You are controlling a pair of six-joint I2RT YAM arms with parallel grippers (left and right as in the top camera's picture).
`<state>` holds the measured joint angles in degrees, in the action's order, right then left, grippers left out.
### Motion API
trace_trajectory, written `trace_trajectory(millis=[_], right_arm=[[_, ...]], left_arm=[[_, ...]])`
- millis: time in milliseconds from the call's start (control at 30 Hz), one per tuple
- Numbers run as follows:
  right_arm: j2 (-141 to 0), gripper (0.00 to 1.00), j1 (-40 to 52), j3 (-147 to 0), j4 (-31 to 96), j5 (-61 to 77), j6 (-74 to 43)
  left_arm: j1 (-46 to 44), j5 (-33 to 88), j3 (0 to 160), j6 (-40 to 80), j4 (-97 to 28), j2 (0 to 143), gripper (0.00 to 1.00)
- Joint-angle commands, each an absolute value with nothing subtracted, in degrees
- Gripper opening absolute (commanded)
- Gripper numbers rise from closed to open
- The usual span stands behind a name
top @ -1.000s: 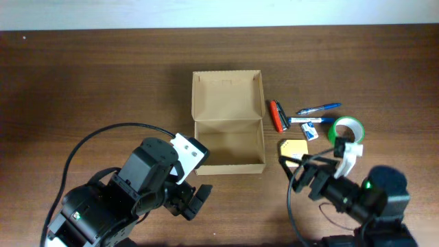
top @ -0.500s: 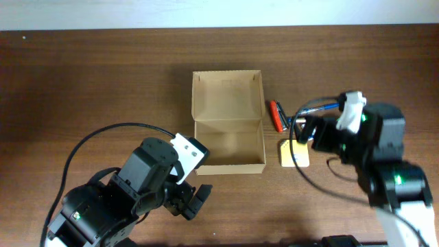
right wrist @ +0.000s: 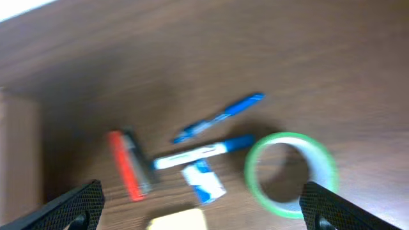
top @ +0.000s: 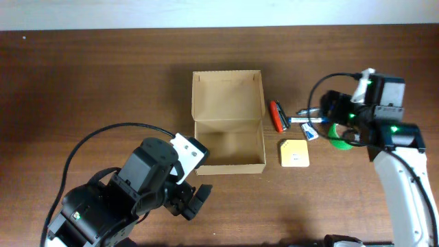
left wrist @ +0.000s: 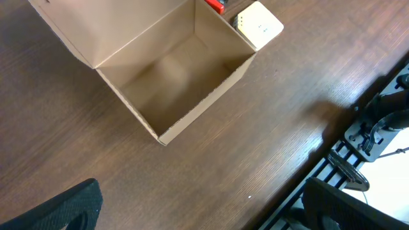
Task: Pack container
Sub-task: 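Move the right gripper over the green tape roll and lower onto it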
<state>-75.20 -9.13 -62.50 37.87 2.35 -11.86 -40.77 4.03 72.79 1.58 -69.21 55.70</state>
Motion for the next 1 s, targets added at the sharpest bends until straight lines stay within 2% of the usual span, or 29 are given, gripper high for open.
trace_trajectory(millis=[0,133,500,867,967], right_arm=[[-77.84,0.99,-13.26,-64.07,38.13,-0.25,-8.16],[-82.46,0.99,-15.92,-64.07,37.39,-0.34,-4.64],[-95.11,0.99,-16.64,-64.07,35.24,-8.45,-4.86],[-97.25,0.99,-22.35,-63.94,34.46,-3.79,-4.56],[-97.69,1.0,-24.05,-63.9,34.39,-0.95,-1.28]], left_arm=[[-40.88,3.77,74.0,2.35,-69.06,55.53,1.0],[-40.88,3.77,74.0,2.35,-69.06,55.53,1.0],[-40.88,3.77,74.0,2.35,-69.06,55.53,1.0],[-40.88,3.77,74.0,2.35,-69.06,55.53,1.0],[-40.88,3.77,74.0,2.35,-69.06,55.53,1.0]])
